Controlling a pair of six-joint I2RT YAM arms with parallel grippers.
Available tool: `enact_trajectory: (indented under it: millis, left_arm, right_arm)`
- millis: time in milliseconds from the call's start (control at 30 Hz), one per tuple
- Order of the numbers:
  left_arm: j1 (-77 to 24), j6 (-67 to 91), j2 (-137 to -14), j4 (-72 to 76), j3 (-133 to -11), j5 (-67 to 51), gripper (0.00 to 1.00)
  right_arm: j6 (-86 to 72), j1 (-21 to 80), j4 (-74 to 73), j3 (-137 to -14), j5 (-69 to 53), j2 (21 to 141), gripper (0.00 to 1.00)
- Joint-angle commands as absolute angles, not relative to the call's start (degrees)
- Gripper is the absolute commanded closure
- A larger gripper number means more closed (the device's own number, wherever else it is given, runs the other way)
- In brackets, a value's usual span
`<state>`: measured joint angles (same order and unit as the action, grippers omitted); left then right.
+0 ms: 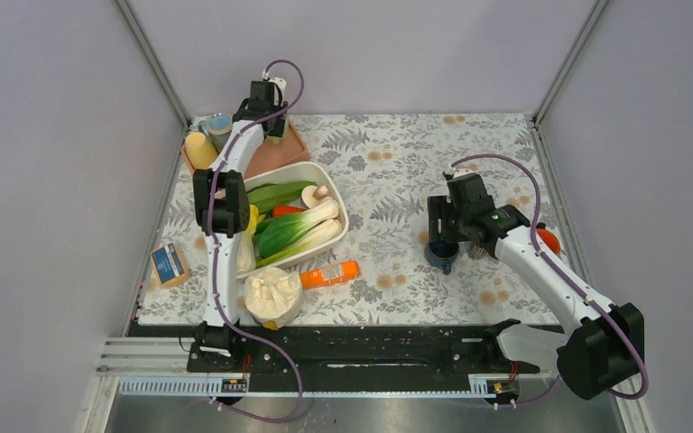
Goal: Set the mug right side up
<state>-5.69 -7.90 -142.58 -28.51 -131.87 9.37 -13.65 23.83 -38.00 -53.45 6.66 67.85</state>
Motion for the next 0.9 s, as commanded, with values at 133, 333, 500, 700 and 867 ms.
enact_trajectory:
  millis: [133,333,500,700,867]
  left_arm:
    - [-5.88,-9.18,-143.09,-26.81,-132.95,4.56,0.63]
    - [-4.94,-8.43,-144.54,-30.93,-136.99,4.00,1.00]
    - [-2.76,-4.05,-137.93,-28.44,-130.11,-2.33,1.00]
    - [-0.39,2.66,-130.54,-30.13,-129.51,-14.16,1.00]
    - [0.00,4.74,-127.72,-34.64,-133.53,-18.86,1.00]
  right_arm:
    - [-12.31,23.73,-38.47,-54.32,9.30,64.39,0.24]
    - [-12.54,23.72,-38.69,-53.81,8.94,62.33,0.23]
    - [-13.17,23.73,-38.71,-53.54,7.32,60.62,0.23]
    - [-14.33,23.72,-36.83,-54.12,3.02,60.01,0.23]
    - [-15.33,24.93,-33.00,-53.97,-2.48,59.85,0.20]
